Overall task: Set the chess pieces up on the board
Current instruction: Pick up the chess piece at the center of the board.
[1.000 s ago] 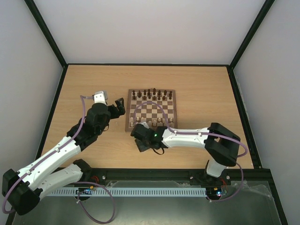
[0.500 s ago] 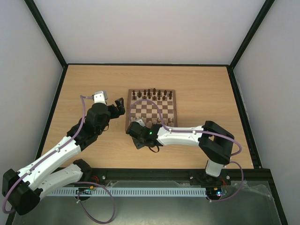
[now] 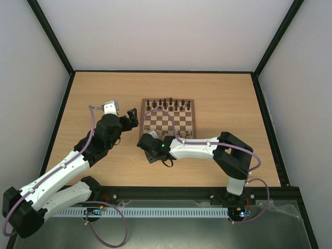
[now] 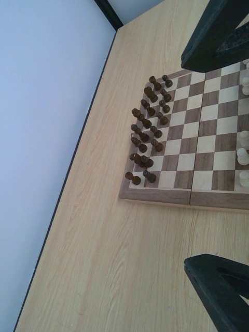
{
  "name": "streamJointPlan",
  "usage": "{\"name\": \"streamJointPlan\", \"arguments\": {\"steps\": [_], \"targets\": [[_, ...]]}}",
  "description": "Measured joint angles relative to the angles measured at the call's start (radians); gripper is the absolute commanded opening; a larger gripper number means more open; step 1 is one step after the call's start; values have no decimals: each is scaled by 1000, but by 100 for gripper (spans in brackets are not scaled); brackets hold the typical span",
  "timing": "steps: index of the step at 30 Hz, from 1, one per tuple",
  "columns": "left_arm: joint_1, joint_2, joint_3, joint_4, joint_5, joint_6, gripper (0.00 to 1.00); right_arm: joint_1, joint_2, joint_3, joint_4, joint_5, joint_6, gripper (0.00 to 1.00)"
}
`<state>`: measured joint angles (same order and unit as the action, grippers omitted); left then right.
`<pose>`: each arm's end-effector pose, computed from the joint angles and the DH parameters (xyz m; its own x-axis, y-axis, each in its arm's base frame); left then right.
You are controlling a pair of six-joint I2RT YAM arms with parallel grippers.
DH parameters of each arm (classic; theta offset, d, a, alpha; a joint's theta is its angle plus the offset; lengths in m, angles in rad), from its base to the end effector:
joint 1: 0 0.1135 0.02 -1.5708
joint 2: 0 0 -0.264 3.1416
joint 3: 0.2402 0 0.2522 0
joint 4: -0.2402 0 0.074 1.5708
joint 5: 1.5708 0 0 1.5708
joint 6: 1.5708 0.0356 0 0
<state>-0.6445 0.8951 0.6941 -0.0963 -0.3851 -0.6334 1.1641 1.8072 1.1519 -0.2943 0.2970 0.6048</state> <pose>0.1753 -0.1150 0.2980 -0.3484 -0.4244 -0.8358 0.0788 0.8752 -0.4772 0.1581 0.3407 0.1806 -0.7257 -0.3103 -0.6141 -0.4841 0.8645 0.1352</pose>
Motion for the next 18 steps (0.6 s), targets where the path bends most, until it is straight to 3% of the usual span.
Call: {"name": "streamJointPlan", "arguments": {"steps": [4,18], "targets": [[0,0,0,0,2,0,99,-6,10,2,-2,0,-2,36],[0,4,0,0,11,0,99,-15,39,3,-16,1,-13,19]]}}
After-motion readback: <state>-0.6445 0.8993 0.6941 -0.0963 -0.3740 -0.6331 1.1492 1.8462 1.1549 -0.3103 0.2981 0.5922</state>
